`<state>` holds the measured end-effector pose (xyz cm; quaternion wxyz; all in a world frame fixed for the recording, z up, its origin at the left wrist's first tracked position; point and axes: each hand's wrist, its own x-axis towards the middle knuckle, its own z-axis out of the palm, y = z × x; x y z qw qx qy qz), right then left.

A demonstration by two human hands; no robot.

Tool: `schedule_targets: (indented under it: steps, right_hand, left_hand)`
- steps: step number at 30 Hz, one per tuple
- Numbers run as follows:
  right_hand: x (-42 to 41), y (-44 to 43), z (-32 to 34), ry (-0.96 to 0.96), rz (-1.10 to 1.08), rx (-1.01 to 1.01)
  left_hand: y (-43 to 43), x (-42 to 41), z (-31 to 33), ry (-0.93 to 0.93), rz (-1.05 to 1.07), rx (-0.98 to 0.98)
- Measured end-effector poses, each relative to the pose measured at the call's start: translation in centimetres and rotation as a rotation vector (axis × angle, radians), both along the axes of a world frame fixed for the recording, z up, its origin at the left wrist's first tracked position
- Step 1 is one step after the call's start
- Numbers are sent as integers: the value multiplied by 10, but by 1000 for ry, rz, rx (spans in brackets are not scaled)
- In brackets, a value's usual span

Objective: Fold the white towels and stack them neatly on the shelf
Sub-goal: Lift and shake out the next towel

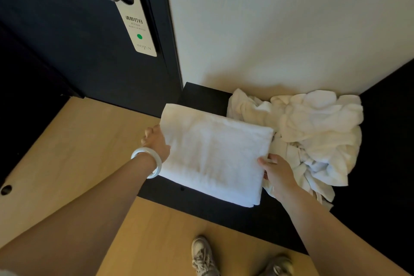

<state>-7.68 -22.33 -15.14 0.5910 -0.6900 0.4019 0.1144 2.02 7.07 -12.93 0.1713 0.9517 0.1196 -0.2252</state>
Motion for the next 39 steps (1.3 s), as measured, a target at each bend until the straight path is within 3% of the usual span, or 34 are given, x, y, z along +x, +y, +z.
schedule_targets:
  steps: [4, 10, 13, 17, 20, 23, 26, 32, 37, 39]
  right_hand:
    - [-3, -19, 11, -4, 69, -54]
    - [8, -106, 40, 15, 121, -293]
    - [27, -155, 52, 60, 167, -526]
    - [50, -187, 63, 98, 347, -901]
    - [75, -209, 57, 141, 513, -957]
    - [98, -222, 45, 268, 552, -810]
    - [99, -231, 39, 306, 575, -817]
    - [115, -232, 79, 13, 395, -513]
    - [126, -240, 143, -173, 384, -516]
    - [126, -245, 147, -150, 422, -511]
  left_hand:
    - [-38, -9, 13, -45, -235, 233]
    - [-150, -18, 24, -91, -492, 42]
    - [-212, -19, 26, -129, -562, -39]
    - [-280, -9, 25, -170, -601, -124]
    - [-327, 3, 17, -127, -617, -165]
    - [-361, 12, 0, -4, -519, -272]
    - [-377, 8, -18, 143, -352, -399]
    - [-386, -17, -16, 174, -19, -643]
    - [-378, -15, 10, 134, 260, -960]
    - [-368, -9, 15, 153, 391, -1001]
